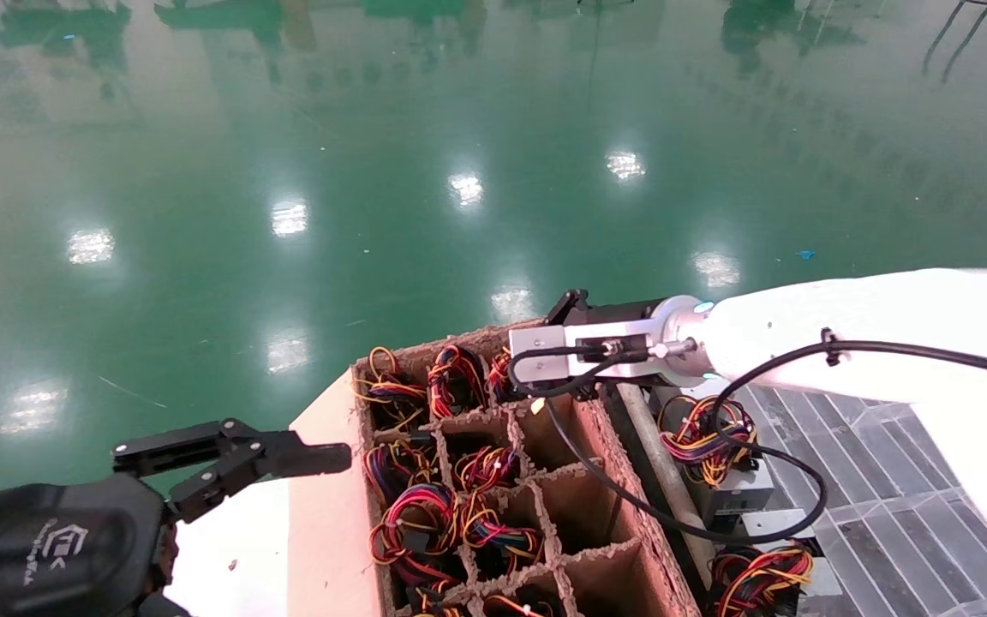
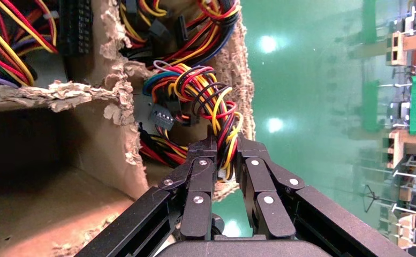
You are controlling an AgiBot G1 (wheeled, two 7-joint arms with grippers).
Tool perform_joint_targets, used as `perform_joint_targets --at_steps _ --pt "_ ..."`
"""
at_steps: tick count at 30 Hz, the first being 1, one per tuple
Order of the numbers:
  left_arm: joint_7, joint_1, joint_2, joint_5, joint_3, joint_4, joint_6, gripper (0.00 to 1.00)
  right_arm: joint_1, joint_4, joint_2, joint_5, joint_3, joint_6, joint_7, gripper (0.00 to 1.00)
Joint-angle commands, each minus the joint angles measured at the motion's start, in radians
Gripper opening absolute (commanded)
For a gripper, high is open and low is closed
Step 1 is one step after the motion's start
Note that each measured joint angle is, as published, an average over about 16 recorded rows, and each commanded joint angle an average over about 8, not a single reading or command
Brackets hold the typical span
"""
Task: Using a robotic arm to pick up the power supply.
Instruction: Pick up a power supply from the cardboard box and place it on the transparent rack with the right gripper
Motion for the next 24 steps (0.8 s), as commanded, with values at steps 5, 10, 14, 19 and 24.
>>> perform_joint_targets --at_steps 5,10,14,19,24 --pt "0.0 0.0 0.0 0.0 0.0 0.0 0.0 1.0 0.013 0.089 0.045 0.036 0.03 -0.048 0.077 0.0" --pt "0.0 0.0 0.0 0.0 0.0 0.0 0.0 1.0 0.031 0.192 0.097 0.061 0.068 -0.072 0.157 0.0" --pt "0.0 0.0 0.0 0.0 0.001 0.0 0.0 1.0 0.043 0.285 0.138 0.071 0.098 -0.079 0.219 0.0" --pt "0.0 0.0 0.0 -0.001 0.001 0.0 0.0 1.0 0.072 0.363 0.181 0.106 0.14 -0.088 0.268 0.0" --pt "0.0 0.0 0.0 -0.001 0.001 0.0 0.0 1.0 0.122 0.379 0.228 0.181 0.192 -0.105 0.261 0.0"
